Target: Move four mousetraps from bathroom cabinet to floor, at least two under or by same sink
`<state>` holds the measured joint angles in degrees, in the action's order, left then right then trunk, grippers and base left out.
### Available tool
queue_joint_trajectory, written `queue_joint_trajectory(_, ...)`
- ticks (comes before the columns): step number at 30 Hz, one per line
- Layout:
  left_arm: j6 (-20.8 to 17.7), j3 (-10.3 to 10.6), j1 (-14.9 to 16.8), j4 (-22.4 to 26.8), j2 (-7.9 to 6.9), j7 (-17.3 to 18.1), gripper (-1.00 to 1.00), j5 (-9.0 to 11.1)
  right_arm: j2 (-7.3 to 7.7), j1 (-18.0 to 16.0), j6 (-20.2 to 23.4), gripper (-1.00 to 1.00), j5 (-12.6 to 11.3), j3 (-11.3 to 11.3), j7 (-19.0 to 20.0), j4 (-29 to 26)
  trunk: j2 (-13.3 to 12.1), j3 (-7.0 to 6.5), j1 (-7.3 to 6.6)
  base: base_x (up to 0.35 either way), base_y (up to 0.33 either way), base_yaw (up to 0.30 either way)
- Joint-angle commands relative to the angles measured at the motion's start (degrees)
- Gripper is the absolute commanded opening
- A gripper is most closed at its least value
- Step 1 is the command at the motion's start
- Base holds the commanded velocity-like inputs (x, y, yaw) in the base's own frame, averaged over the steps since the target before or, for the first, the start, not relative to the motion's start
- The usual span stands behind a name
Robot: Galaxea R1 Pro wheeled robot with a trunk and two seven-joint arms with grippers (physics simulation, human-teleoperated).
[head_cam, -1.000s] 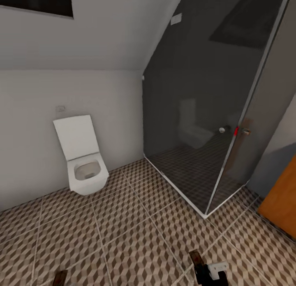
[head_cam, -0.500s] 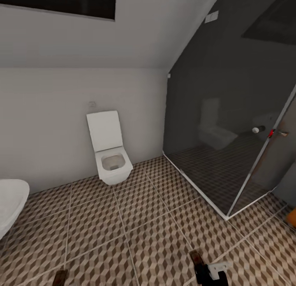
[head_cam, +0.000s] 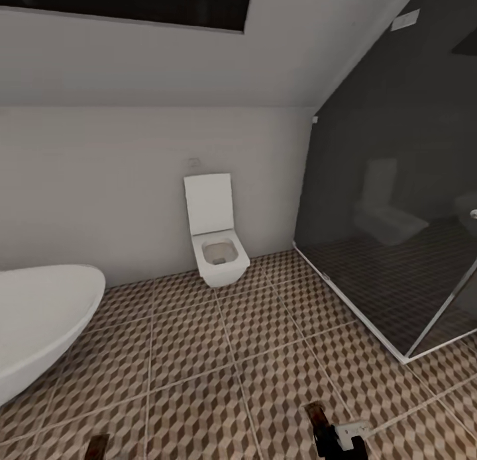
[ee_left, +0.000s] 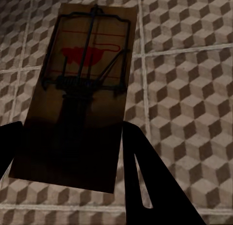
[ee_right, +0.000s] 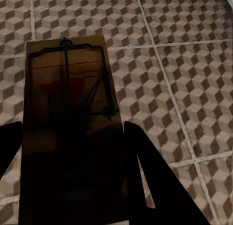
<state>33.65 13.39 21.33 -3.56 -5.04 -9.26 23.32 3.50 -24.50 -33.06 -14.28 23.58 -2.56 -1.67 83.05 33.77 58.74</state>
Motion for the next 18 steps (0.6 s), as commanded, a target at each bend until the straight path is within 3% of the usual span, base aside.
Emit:
queue_joint_trajectory(1, 0.2, 0.5, 0.1, -0.2, 0.03, -0.3, -1.00, 0.0, 0.01, 0.0, -0.2, -1.00, -0.5, 0.5, -0.1, 0.0, 0.0, 0.09, -0.01, -0.103, 0.221, 0.248)
queue_joint_trajectory(18, 0.2, 0.5, 0.1, -0.2, 0.03, -0.3, -1.00, 0.0, 0.01, 0.0, -0.2, -1.00, -0.5, 0.5, -0.1, 0.0, 0.0, 0.67, -0.01, -0.092, 0.221, 0.249)
